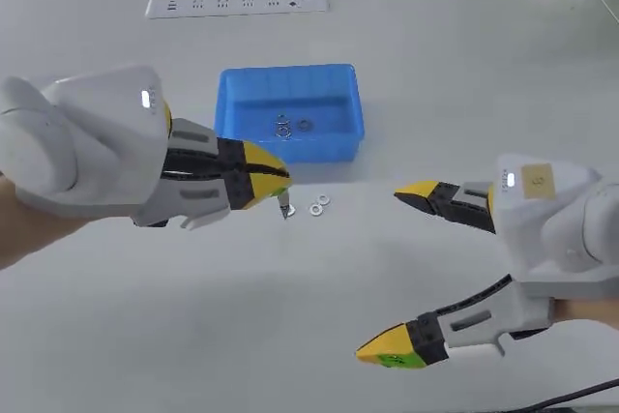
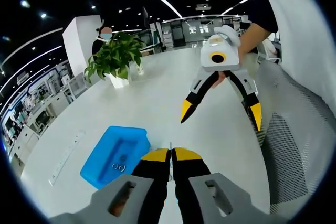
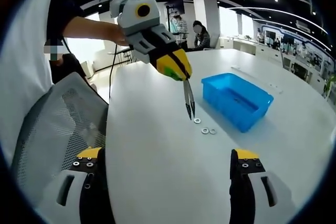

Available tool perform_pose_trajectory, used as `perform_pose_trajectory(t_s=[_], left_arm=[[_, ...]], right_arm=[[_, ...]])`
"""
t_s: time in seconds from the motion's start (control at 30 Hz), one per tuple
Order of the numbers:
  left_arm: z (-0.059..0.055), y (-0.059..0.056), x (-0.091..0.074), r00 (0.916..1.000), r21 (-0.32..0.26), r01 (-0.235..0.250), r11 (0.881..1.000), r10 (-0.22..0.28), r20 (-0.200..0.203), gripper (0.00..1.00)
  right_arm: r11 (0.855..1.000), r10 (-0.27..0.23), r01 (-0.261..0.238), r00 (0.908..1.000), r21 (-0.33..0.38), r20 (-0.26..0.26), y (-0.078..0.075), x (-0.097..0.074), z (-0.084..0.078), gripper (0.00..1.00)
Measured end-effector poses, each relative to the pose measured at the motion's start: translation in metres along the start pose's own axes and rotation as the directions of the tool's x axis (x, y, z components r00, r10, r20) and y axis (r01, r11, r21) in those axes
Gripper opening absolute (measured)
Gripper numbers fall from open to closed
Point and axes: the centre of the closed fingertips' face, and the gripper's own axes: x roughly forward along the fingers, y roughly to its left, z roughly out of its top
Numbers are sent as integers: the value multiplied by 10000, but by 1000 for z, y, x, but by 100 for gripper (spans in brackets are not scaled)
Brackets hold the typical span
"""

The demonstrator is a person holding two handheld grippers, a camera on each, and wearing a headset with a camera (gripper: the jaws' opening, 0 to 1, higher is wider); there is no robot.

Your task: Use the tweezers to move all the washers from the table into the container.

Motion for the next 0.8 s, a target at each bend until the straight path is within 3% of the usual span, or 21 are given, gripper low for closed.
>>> perform_pose_trajectory(t_s=[0.33,0.8], left_arm=[[-1,4,6,10000,21,-21,10000,21,4,5],[-4,6,8,9999,-293,92,9995,-91,57,5]], right_arm=[[9995,151,-145,9996,280,-219,-1,2,-9,100],[9990,233,-223,9994,388,-243,0,4,-7,99]])
